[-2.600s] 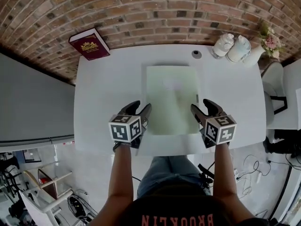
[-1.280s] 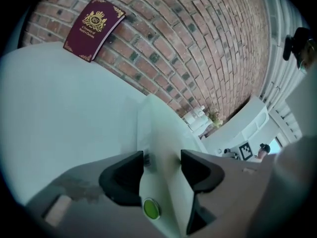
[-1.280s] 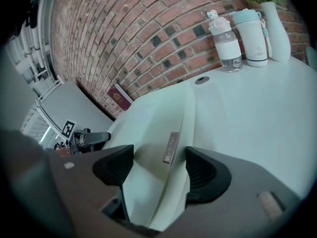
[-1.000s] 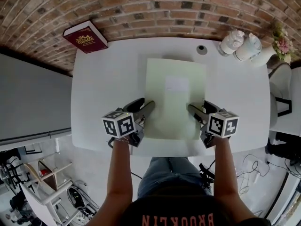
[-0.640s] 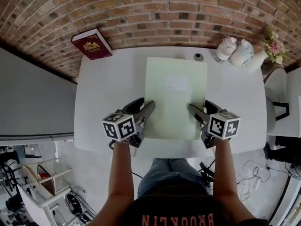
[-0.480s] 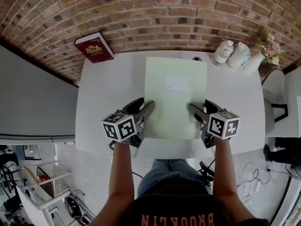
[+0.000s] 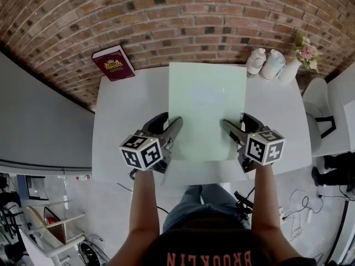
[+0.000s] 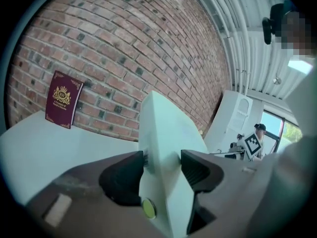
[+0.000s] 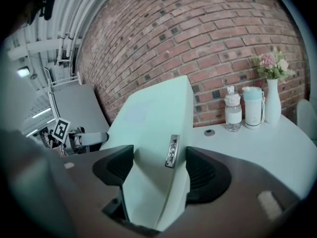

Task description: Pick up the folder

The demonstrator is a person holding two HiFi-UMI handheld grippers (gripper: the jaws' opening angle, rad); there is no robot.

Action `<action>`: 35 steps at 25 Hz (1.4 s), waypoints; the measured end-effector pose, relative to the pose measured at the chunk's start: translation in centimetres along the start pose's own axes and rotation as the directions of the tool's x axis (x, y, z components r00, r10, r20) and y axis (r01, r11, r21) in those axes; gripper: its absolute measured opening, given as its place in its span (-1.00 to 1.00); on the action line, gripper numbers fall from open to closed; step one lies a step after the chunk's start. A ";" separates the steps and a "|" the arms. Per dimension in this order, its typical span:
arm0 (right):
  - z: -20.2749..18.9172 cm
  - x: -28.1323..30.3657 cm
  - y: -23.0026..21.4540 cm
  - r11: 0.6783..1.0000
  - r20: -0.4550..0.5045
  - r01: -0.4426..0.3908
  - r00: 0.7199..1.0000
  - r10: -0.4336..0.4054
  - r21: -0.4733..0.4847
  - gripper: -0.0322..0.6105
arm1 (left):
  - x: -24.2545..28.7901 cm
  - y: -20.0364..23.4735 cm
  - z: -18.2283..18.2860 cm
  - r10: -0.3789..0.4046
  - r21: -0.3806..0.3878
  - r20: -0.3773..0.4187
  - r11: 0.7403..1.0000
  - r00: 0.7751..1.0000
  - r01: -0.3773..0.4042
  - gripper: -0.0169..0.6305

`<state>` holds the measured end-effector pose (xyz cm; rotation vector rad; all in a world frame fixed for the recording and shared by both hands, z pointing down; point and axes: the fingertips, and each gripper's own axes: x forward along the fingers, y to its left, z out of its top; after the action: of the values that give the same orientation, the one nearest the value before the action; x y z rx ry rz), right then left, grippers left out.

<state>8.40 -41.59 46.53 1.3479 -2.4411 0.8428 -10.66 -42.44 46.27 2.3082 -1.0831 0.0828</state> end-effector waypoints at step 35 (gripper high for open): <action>4.7 -18.4 10.5 0.921 0.383 0.045 0.917 0.116 -0.387 0.13 | -14.0 -16.8 3.5 -0.006 0.330 0.380 0.935 0.925 -0.129 -0.19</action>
<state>10.14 -27.10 30.48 1.4259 -2.7409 0.0595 -8.47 -26.28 31.29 2.6816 -1.4307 -0.1645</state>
